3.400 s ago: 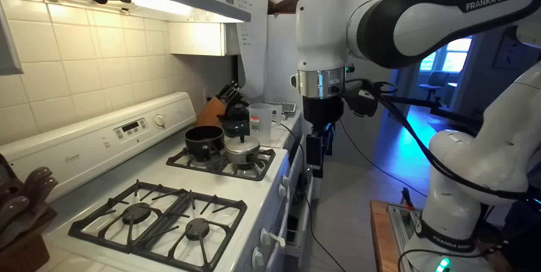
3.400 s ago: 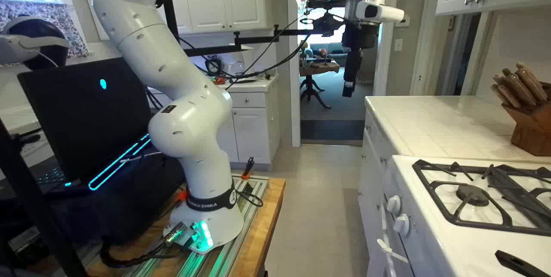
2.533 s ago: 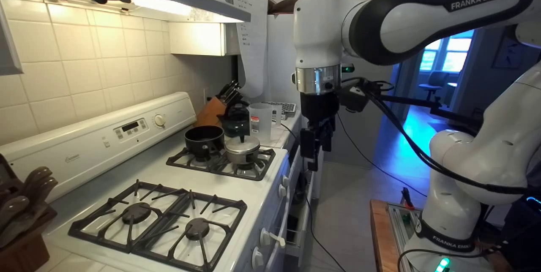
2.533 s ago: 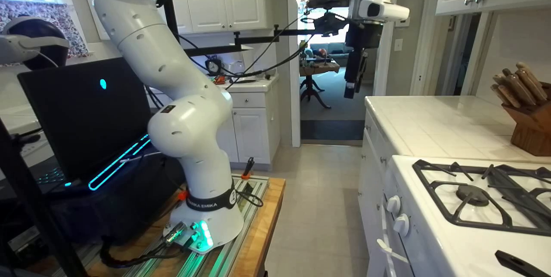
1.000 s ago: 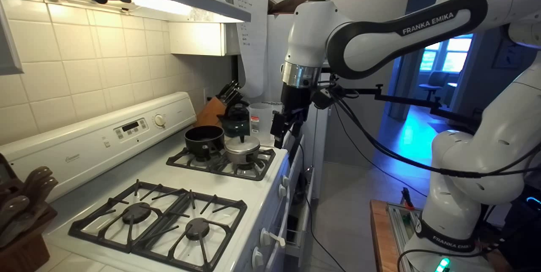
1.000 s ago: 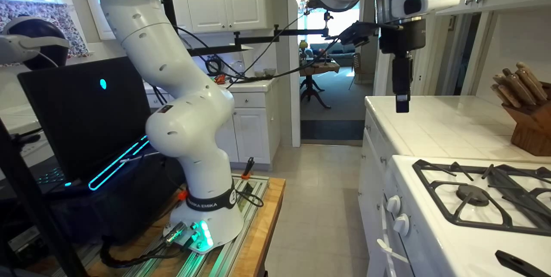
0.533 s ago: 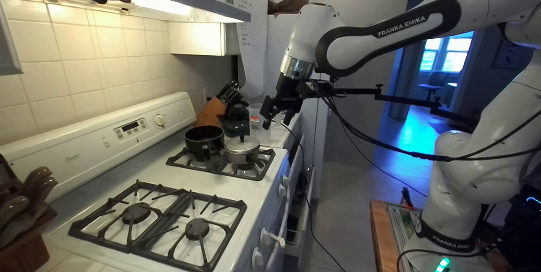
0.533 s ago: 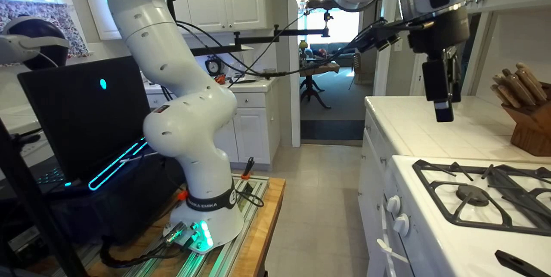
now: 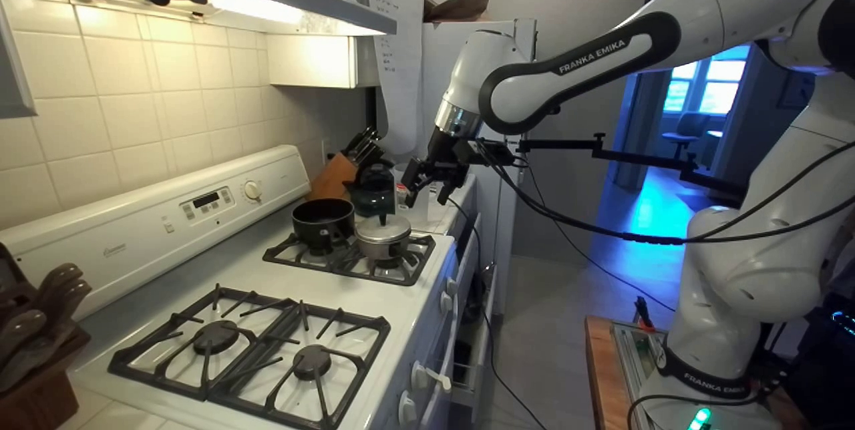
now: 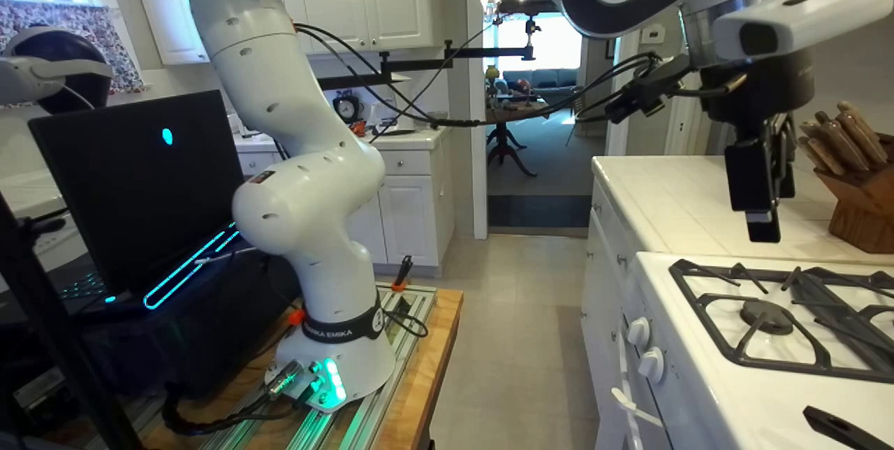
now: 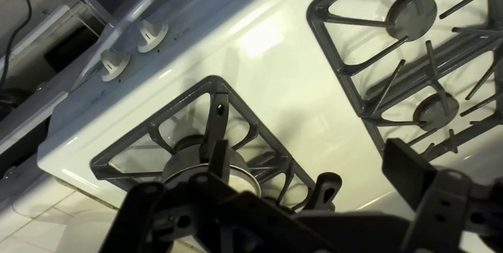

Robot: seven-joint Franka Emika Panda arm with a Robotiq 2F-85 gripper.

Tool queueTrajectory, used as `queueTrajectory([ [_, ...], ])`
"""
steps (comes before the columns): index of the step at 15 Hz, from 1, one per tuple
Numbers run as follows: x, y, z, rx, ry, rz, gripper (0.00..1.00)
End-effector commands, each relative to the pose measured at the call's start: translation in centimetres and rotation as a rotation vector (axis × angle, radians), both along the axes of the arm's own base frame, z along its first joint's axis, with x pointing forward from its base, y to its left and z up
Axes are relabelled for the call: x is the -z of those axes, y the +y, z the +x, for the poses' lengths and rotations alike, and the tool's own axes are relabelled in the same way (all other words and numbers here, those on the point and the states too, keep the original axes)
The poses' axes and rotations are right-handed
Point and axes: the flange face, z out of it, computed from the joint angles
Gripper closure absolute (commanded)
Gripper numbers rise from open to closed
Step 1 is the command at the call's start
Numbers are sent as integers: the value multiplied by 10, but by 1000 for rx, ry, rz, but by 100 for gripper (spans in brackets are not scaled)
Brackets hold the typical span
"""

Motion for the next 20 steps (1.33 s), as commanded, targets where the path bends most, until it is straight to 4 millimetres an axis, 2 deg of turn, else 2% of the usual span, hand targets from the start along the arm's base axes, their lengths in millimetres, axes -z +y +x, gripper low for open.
queueTrajectory([
  [1,9,-27,6,107,21,-66,0],
  [2,10,-33,6,163,22,-93,0],
  [3,9,-25,1,81,23,-45,0],
  [6,12,-36,1,139,29,-74,0],
  [7,11,-29,2,105,31,-62,0],
  [9,12,-29,7,47,33,-43,0],
  [16,14,-68,25,-116,41,-17,0],
  [20,22,-82,44,-190,63,-93,0],
])
